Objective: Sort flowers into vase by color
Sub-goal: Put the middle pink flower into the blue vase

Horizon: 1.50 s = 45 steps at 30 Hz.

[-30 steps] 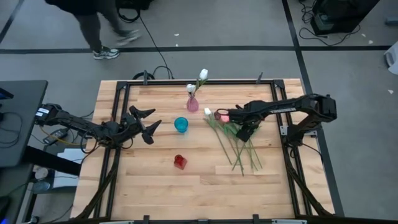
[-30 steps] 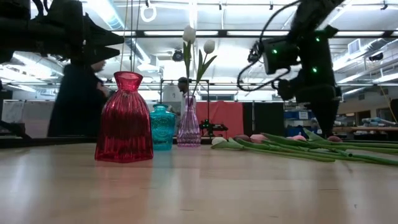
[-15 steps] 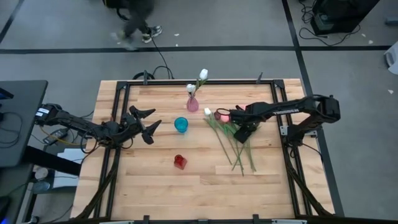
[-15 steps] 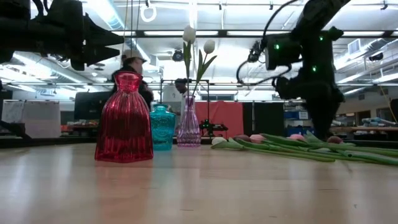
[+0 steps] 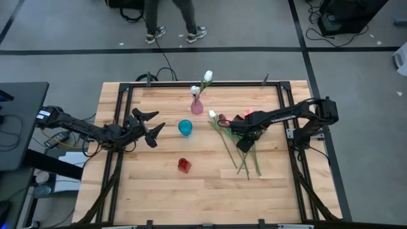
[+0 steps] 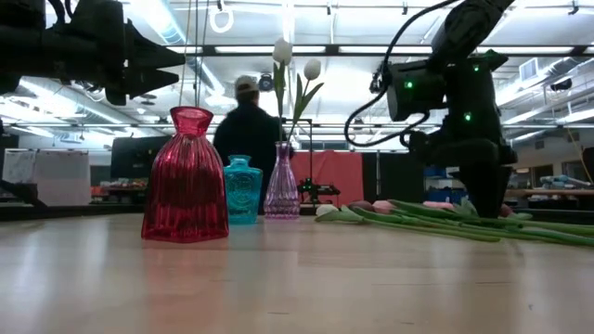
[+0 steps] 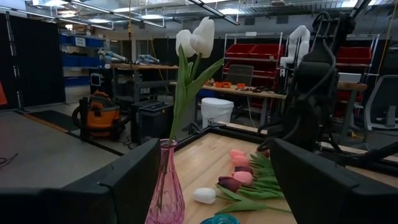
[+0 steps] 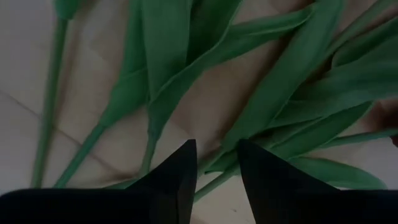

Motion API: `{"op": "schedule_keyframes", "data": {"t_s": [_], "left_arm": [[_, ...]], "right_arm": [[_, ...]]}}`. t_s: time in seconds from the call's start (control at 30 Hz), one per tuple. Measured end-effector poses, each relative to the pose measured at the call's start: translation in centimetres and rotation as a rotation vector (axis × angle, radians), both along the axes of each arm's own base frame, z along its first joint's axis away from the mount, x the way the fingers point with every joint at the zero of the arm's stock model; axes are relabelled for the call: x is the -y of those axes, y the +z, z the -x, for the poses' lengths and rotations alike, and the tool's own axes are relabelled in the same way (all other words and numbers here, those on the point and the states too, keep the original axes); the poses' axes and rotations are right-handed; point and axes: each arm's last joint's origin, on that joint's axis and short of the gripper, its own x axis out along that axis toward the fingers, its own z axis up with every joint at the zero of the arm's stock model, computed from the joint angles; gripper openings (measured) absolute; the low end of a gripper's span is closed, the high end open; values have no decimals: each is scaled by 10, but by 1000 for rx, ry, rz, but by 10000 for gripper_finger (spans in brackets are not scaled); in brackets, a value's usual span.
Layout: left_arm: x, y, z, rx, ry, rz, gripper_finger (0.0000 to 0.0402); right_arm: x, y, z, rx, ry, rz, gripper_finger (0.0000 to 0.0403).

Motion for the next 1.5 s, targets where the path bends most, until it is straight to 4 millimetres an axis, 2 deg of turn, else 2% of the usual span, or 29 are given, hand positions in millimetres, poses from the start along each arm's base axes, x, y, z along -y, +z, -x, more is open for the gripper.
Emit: {"op": "schedule_keyframes", "data": {"t_s": [0.47, 0.73, 0.87, 1.1, 1.2, 1.37, 1.5], "left_arm": [[0, 0, 0, 0, 0, 0, 307], [0, 0, 0, 1, 0, 0, 307], [0, 0, 0, 2, 0, 1, 307], [0, 0, 0, 1, 0, 0, 307], [0, 0, 0, 1, 0, 0, 307], [0, 0, 0, 1, 0, 0, 307], [0, 1, 0, 7, 0, 2, 307]], "right_arm": [[8, 1, 1, 6, -22, 32, 127], [10, -8, 5, 16, -40, 27, 118], [10, -9, 5, 20, -33, 35, 93], [11, -8, 6, 22, 34, 49, 12], [12, 2, 7, 13, 52, 81, 13], [3, 39, -5, 119, 169, 131, 11], [-13, 73, -26, 370, 352, 190, 10]]}}
